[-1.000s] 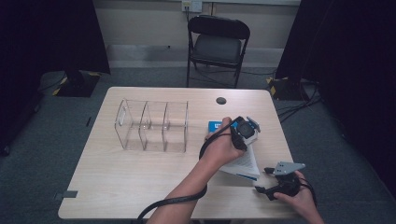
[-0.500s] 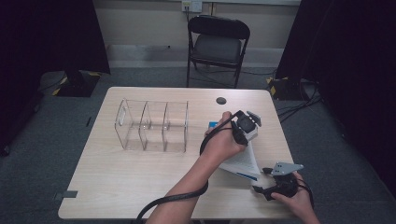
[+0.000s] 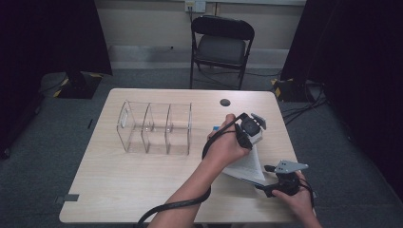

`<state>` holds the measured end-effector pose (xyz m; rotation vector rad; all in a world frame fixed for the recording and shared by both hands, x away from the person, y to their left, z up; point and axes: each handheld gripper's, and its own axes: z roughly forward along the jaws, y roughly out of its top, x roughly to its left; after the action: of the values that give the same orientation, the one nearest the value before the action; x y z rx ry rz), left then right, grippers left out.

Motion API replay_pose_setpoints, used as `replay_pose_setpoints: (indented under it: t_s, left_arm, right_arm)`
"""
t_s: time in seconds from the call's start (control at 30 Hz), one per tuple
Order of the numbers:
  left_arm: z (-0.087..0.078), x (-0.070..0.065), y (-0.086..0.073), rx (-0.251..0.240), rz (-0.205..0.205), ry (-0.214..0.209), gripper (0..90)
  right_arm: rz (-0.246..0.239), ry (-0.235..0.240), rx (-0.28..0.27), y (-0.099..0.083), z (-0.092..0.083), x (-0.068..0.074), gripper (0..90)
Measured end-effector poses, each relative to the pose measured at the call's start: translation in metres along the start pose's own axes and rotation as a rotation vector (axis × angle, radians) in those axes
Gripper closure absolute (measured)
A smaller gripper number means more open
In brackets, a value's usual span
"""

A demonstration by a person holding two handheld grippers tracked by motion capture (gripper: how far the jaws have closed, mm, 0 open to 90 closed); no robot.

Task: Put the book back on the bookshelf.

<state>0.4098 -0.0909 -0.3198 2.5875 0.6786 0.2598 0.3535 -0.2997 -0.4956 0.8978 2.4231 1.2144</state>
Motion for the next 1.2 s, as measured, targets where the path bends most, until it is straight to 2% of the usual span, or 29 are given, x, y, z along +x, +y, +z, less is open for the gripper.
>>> replay_pose_setpoints:
  t_s: [0.2,0.23,0.33,0.37,0.57,0.7,0.83,0.97,1.07,1.2]
  left_arm:
    - [0.0,-0.003,-0.003,0.01,0.022,0.001,75.3]
    - [0.0,-0.004,-0.003,0.01,0.022,0.003,75.3]
    - [0.0,-0.005,-0.003,0.011,0.026,0.002,75.2]
    - [0.0,-0.007,-0.003,0.01,0.029,0.004,75.2]
    - [0.0,-0.01,-0.003,0.027,0.046,0.005,75.2]
    - [0.002,-0.014,-0.003,0.032,0.063,0.013,75.2]
    - [-0.001,-0.014,-0.004,0.037,0.065,0.001,75.1]
    - [-0.001,-0.016,-0.005,0.031,0.071,0.001,75.1]
    - [0.0,-0.018,-0.007,0.031,0.066,-0.005,75.0]
    - [0.0,-0.021,-0.007,0.04,0.088,-0.011,74.9]
  right_arm:
    - [0.019,-0.018,-0.042,0.005,-0.001,-0.001,16.7]
    - [0.03,-0.034,-0.067,0.007,-0.002,-0.003,16.6]
    - [0.035,-0.047,-0.085,0.009,-0.004,-0.005,16.5]
    - [0.049,-0.054,-0.118,0.011,-0.007,-0.007,15.8]
    - [0.049,-0.051,-0.118,0.012,-0.004,-0.01,14.9]
    - [0.015,-0.057,-0.122,0.016,-0.004,-0.013,14.0]
    - [0.017,-0.057,-0.154,0.018,-0.002,-0.015,14.0]
    - [0.012,-0.048,-0.154,0.02,0.0,-0.018,13.4]
    - [0.002,-0.059,-0.164,0.023,-0.002,-0.018,13.4]
    - [0.011,-0.044,-0.195,0.027,-0.006,-0.02,13.2]
